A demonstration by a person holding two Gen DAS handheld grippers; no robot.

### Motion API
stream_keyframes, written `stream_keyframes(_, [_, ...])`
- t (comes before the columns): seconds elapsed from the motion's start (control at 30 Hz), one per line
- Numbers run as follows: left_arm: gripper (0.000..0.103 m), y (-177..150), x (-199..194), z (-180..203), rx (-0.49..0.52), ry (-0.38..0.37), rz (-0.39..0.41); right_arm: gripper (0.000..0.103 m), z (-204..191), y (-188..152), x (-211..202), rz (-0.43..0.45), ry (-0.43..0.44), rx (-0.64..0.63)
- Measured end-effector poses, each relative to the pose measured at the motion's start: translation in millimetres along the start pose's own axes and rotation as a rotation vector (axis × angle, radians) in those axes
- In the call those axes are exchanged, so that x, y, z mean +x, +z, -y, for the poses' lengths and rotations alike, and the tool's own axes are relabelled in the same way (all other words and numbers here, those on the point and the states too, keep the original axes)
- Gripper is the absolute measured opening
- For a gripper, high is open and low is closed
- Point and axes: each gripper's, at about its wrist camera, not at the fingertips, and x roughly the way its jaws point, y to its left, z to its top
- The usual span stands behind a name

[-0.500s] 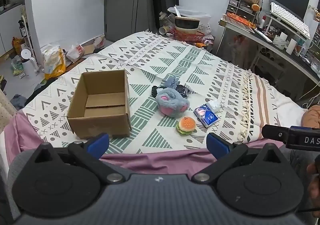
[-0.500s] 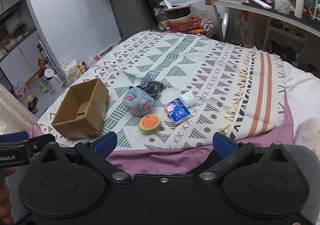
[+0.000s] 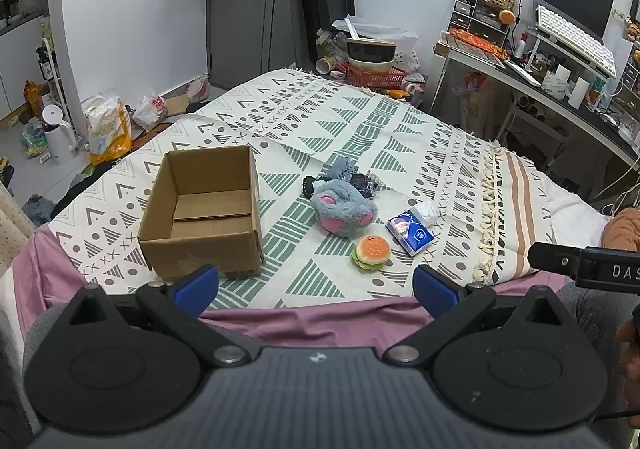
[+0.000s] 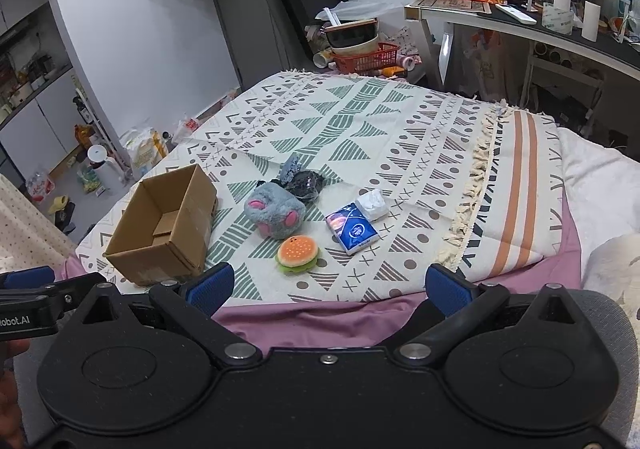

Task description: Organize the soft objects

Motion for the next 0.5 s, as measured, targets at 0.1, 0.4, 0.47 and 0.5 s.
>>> stream_keyframes(0.1, [0.103,0.0,-1.9,-1.4,0.0,0.005,0.002,0.103,-0.3,-0.3,-0.6,0.0,0.0,-0.002])
stream_keyframes(0.4, [0.103,-1.0,-4.8,-4.1,-0.002,0.021,0.002,0.103,-1.5,-2.7,-3.3,-0.006,0.005,-0.016])
stream_keyframes(0.47, [0.103,-1.6,-5.3,-3.9,0.002,0.02,0.002,0.103,-1.3,-3.2,-4.8,-0.006,0.013,-0.017])
stream_keyframes(0.5, [0.103,-1.7,-5.7,-3.9,0.002,0.02,0.001,0.103,-1.1,-3.1,-5.3,-0.006,0.016,-0.016])
